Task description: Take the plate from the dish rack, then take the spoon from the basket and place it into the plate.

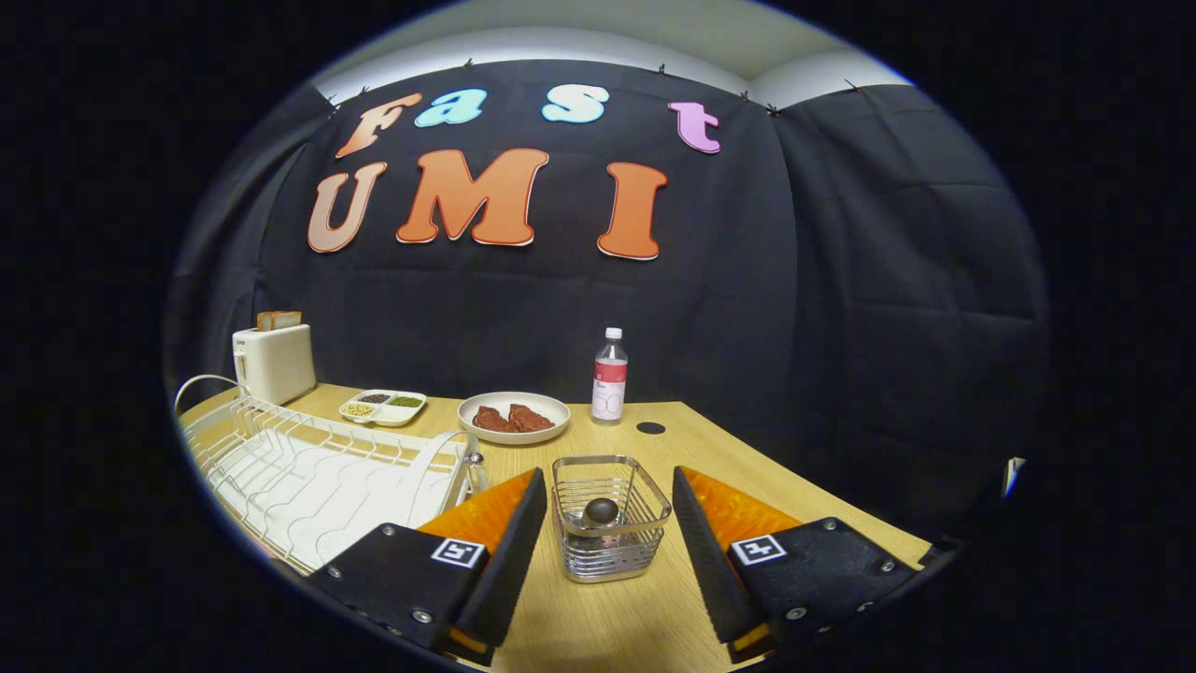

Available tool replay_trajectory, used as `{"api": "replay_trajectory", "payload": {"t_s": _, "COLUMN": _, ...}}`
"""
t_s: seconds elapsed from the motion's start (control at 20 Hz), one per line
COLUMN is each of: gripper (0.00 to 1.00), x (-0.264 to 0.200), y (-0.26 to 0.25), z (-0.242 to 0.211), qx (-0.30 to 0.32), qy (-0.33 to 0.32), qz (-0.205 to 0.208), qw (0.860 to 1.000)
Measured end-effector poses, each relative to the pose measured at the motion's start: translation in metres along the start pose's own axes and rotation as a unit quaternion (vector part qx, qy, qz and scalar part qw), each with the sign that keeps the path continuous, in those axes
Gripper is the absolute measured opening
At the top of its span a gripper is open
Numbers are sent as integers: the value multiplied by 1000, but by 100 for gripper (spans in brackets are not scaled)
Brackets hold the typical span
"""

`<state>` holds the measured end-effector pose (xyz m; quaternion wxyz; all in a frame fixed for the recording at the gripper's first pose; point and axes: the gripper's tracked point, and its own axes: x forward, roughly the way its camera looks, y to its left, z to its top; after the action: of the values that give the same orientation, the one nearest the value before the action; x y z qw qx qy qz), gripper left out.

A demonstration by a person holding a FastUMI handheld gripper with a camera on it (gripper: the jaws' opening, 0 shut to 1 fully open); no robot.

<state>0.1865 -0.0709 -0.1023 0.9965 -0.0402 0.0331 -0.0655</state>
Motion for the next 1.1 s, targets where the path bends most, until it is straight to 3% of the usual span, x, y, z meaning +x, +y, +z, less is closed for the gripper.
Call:
{"api": "replay_trajectory", "payload": {"t_s": 0.1, "gripper": 67, "x": 8, "y": 3, "z": 1, "qx": 0, "qy": -3, "qz": 3, "qw": 1000}}
{"api": "replay_trajectory", "payload": {"t_s": 0.2, "gripper": 46, "x": 15, "y": 7, "z": -4, "qx": -3, "qy": 1, "qz": 7, "qw": 1000}}
{"api": "replay_trajectory", "payload": {"t_s": 0.25, "gripper": 27, "x": 16, "y": 10, "z": -5, "qx": -2, "qy": 0, "qz": 15, "qw": 1000}}
{"api": "replay_trajectory", "payload": {"t_s": 0.35, "gripper": 13, "x": 18, "y": 9, "z": 2, "qx": -9, "qy": -10, "qz": 8, "qw": 1000}}
{"api": "replay_trajectory", "payload": {"t_s": 0.45, "gripper": 7, "x": 14, "y": 9, "z": 9, "qx": -11, "qy": -24, "qz": 6, "qw": 1000}}
{"api": "replay_trajectory", "payload": {"t_s": 0.7, "gripper": 6, "x": -9, "y": 7, "z": 41, "qx": -14, "qy": -51, "qz": 6, "qw": 999}}
{"api": "replay_trajectory", "payload": {"t_s": 1.1, "gripper": 6, "x": -100, "y": 19, "z": 111, "qx": 2, "qy": -99, "qz": 39, "qw": 994}}
